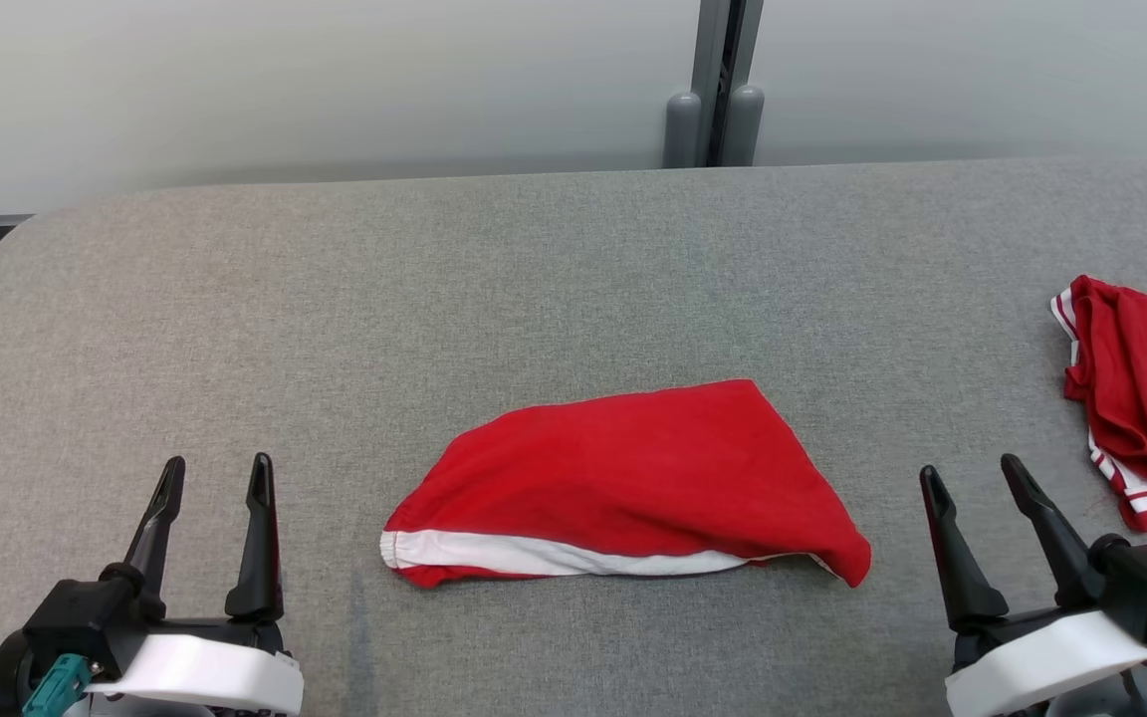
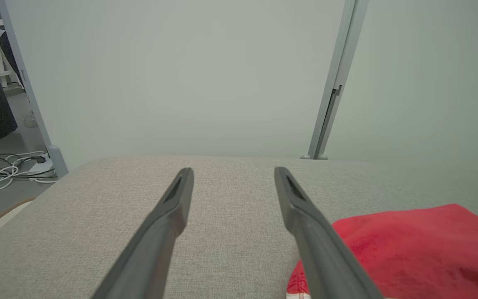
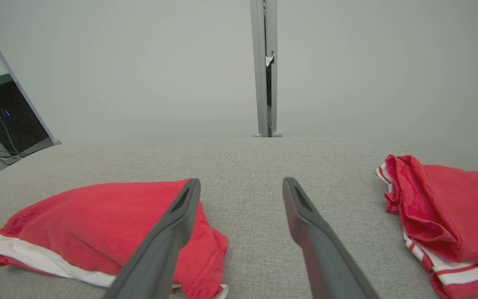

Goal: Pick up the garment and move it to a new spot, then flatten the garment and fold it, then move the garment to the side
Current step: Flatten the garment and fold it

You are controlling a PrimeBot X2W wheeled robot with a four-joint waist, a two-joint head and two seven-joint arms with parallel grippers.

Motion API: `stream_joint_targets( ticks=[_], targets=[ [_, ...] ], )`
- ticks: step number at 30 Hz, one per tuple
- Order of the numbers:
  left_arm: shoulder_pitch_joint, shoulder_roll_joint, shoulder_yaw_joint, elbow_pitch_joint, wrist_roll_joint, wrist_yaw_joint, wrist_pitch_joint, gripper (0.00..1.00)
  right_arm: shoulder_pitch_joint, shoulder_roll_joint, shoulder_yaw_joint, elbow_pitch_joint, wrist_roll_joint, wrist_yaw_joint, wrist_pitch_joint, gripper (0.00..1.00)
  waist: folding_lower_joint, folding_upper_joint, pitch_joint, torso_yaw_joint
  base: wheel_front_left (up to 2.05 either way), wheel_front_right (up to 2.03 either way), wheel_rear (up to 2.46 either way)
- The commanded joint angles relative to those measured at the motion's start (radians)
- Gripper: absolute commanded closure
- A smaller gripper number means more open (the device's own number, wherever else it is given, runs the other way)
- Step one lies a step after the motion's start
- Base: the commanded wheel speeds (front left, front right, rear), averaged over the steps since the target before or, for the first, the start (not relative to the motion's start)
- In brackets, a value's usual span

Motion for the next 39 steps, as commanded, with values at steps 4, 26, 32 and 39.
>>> stream_joint_targets(
  ticks=[4, 26, 32, 39],
  targets=[
    [0.009, 0.006, -0.004, -0.009, 0.003, 0.009, 0.002, 0.00, -0.001, -0.003, 0.018, 0.010, 0.009, 0.000, 0.004, 0.00, 0.0000, 0.0000, 0.002, 0.002, 0.00, 0.00, 0.00],
    [-0.043, -0.008, -0.033, -0.018, 0.008, 0.012, 0.000, 0.00, -0.022, -0.038, 0.136, 0.170, -0.002, 0.000, 0.020, 1.00, 0.0000, 0.0000, 0.088, 0.037, 0.00, 0.00, 0.00],
    [-0.060, -0.013, -0.031, 0.000, 0.004, 0.002, -0.012, 0.00, -0.068, -0.052, 0.114, 0.168, 0.007, 0.000, -0.002, 1.00, 0.0000, 0.0000, 0.105, 0.047, 0.00, 0.00, 0.00],
    [-0.091, -0.022, -0.033, 0.014, 0.010, -0.008, -0.022, 0.00, -0.162, -0.080, 0.112, 0.166, 0.028, 0.000, 0.006, 1.00, 0.0000, 0.0000, 0.135, 0.060, 0.00, 0.00, 0.00]
  ],
)
